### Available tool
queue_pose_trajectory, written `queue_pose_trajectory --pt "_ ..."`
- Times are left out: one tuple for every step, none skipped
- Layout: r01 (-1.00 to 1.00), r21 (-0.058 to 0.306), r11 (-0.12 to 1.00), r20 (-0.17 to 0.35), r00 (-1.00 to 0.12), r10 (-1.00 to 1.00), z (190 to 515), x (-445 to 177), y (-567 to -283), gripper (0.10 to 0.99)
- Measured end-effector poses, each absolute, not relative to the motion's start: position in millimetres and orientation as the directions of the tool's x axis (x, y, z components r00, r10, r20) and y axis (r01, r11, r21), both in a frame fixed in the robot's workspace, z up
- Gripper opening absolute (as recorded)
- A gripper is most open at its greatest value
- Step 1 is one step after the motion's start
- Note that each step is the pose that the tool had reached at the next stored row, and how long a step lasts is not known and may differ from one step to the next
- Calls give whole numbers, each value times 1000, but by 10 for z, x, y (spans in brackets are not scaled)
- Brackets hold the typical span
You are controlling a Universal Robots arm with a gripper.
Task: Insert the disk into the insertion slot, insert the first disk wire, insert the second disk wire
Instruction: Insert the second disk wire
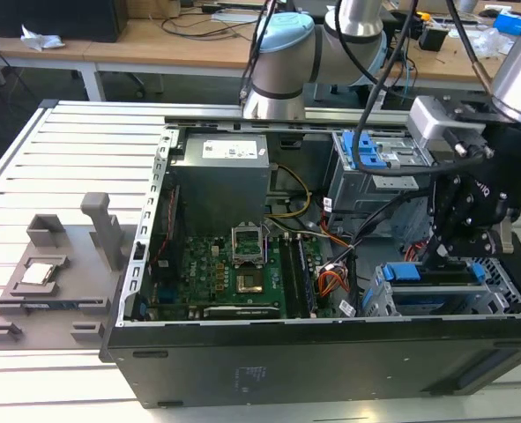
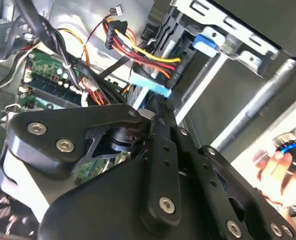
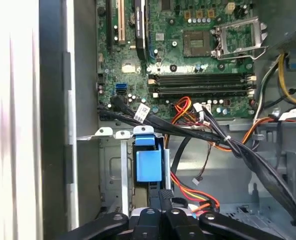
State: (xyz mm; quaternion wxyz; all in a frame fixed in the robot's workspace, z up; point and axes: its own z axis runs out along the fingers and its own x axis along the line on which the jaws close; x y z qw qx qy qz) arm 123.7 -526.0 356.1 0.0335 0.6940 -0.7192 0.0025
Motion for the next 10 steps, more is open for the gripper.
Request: queue_pose_trajectory --pt "-998 43 37 52 -35 -998 3654 1237 -5261 106" --pt "-998 43 37 52 -35 -998 3682 1237 -5261 106" --pt "-998 43 37 51 -35 -998 3683 1237 -5260 106" --pt "-998 43 37 52 -35 -998 3686 1237 -5261 106" --pt "-998 43 37 52 -35 -998 3686 1237 -5260 106" --pt "-998 43 37 52 -35 -998 3688 1237 -5260 106" --pt "-998 43 37 52 -35 -998 3689 1237 -5261 106" --pt "-998 43 37 52 -35 -998 3690 1237 -5260 106" --pt "-998 43 37 52 -35 -998 3691 1237 -5260 106" --pt "-998 43 37 52 -35 -998 3692 1237 -5261 106"
